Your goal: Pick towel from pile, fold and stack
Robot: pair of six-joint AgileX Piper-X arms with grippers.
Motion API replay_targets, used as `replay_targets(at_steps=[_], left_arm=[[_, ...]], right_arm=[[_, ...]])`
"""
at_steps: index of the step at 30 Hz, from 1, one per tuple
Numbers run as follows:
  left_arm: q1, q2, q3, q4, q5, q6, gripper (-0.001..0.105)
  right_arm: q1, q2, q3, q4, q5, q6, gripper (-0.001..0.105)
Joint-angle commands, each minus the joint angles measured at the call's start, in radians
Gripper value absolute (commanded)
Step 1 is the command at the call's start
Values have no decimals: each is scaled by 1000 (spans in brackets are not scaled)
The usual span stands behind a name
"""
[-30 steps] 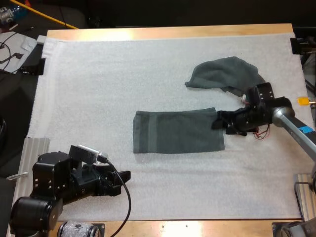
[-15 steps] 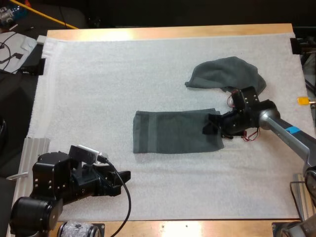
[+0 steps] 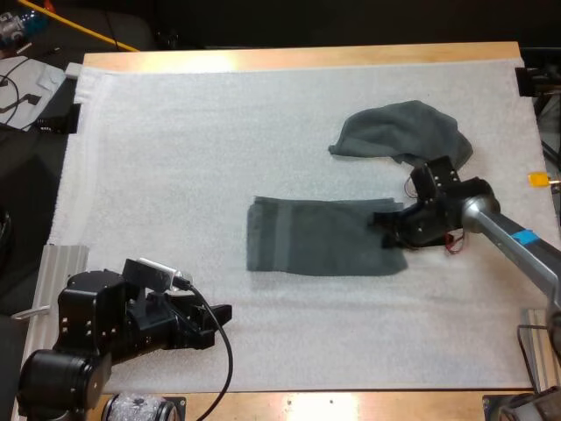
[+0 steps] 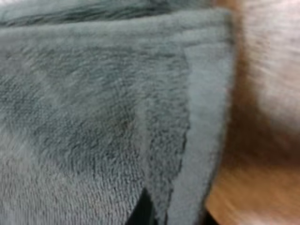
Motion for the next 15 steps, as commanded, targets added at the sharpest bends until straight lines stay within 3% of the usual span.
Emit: replay_targets(at_steps=[1, 6, 9, 12, 15], left_arm=[[-1, -7, -7, -2, 13, 0, 57], [-2, -3, -8, -4, 15, 2, 58], [-2, -4, -8, -4, 16, 2, 58], [-5, -6, -5, -5, 16, 4, 58], [-3, -3, -5, -1, 17, 4, 58]], right_arm=[[-1, -85, -5, 155, 249, -114, 0], [0, -181, -18, 312, 510, -255, 0], [-1, -221, -27, 359, 602, -291, 0], [1, -246, -37, 376, 599, -279, 0], [4, -254, -41, 377, 520, -253, 0]])
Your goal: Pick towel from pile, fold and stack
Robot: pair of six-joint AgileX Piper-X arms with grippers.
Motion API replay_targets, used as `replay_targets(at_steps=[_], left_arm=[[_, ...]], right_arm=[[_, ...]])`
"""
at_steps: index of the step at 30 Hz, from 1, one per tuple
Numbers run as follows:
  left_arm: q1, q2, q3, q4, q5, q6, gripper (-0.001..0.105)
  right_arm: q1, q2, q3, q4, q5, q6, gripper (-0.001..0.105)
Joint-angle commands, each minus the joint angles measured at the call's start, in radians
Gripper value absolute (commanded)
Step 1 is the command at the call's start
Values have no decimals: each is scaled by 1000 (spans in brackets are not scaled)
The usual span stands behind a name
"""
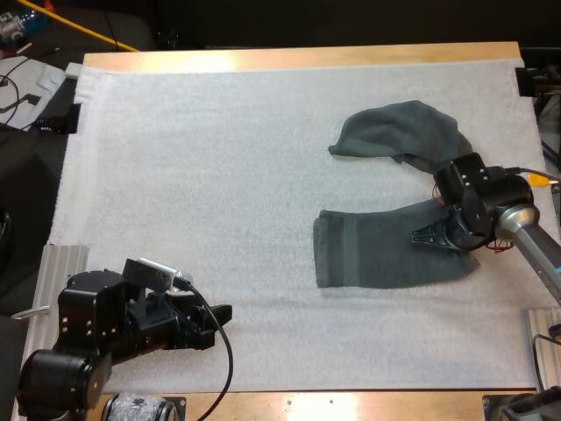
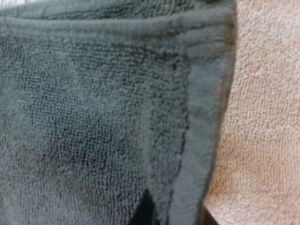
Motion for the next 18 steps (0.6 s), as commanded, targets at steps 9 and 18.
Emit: replay_targets(at_steps=[9, 18], left_arm=[[-1, -1, -6, 3, 19, 0, 58], [-1, -2, -5, 8, 29, 0, 58]], right_arm=[[84, -2, -19, -59, -236, 201, 0], [218, 122, -26, -258, -386, 442, 0]])
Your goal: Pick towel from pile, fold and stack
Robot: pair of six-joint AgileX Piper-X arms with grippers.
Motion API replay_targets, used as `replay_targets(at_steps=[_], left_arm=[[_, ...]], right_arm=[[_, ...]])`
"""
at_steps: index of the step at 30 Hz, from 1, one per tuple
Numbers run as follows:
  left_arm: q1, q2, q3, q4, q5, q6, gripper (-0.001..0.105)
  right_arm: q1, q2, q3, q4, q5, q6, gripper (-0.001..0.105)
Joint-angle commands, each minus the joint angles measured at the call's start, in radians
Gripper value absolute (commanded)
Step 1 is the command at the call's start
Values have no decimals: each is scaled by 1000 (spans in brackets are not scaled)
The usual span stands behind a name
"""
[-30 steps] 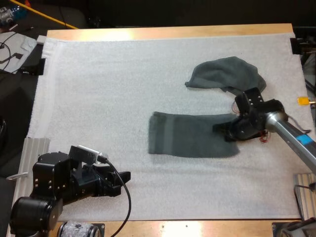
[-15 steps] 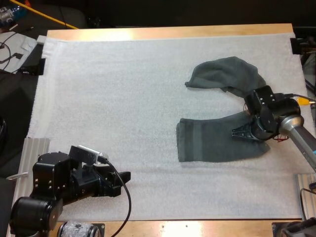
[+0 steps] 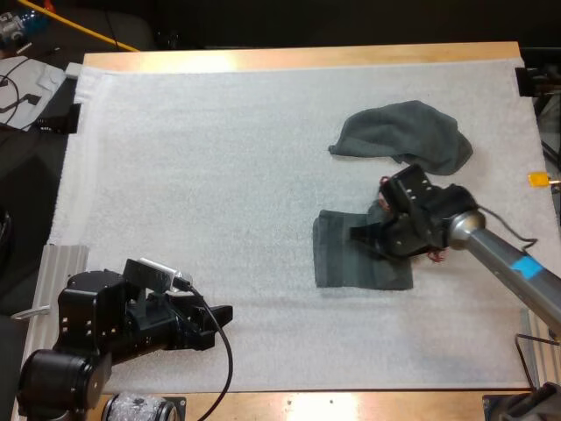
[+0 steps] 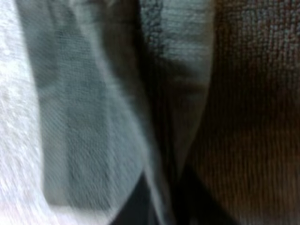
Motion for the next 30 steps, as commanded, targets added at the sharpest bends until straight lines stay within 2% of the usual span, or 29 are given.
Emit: replay_targets(at_steps=[1, 6, 11, 14, 18, 20, 25, 30], left_arm=[[-1, -1, -4, 5, 20, -3, 58], [-2, 4, -4, 10, 27, -5, 58], [-3, -2, -6, 8, 20, 0, 58], [-4, -4, -6, 6, 20, 0, 58], [-3, -2, -8, 6, 23, -1, 58], [-3, -3, -7, 4, 23, 1, 58], [-4, -4, -6, 4, 23, 2, 58], [-3, -6, -6, 2, 20, 4, 58]], right_arm=[[30, 47, -9, -84, -61, 93, 0], [44, 95, -11, -146, -94, 145, 0], [46, 103, -8, -154, -76, 154, 2], [50, 112, -8, -167, -91, 158, 22], [45, 110, -8, -181, -120, 146, 60], [47, 103, -8, -185, -134, 130, 70], [65, 86, -9, -185, -156, 112, 67], [115, 81, -9, -211, -165, 135, 66]])
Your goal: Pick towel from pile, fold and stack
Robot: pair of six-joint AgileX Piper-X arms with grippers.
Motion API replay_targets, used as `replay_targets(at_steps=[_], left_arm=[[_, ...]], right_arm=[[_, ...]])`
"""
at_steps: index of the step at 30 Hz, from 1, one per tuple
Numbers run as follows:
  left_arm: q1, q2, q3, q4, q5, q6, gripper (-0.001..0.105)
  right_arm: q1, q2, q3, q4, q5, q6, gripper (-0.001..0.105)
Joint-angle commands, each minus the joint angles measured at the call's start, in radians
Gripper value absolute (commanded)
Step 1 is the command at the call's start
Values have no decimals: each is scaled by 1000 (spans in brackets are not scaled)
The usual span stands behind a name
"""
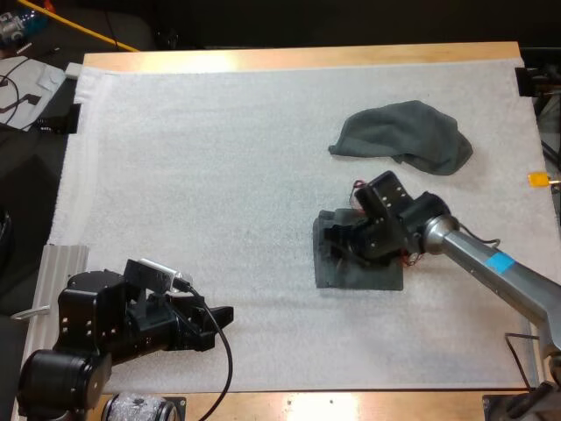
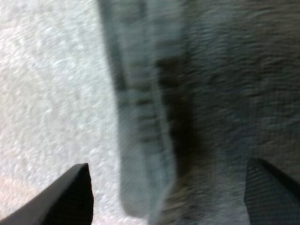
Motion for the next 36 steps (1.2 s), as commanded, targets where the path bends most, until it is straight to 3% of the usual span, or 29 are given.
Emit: replay_targets(at_steps=[1, 13, 29, 36], left_arm=[[-3, -5, -6, 2, 9, 5, 58], [-3, -3, -3, 0, 5, 5, 58], [-3, -2, -2, -4, 9, 11, 57], [-4, -5, 0, -10, 10, 9, 58]], right_arm=[[41, -12, -9, -30, -20, 12, 66], [138, 62, -3, -119, -12, 101, 66], [140, -8, -1, -84, -15, 49, 65], [140, -215, -3, 71, 139, -35, 65]])
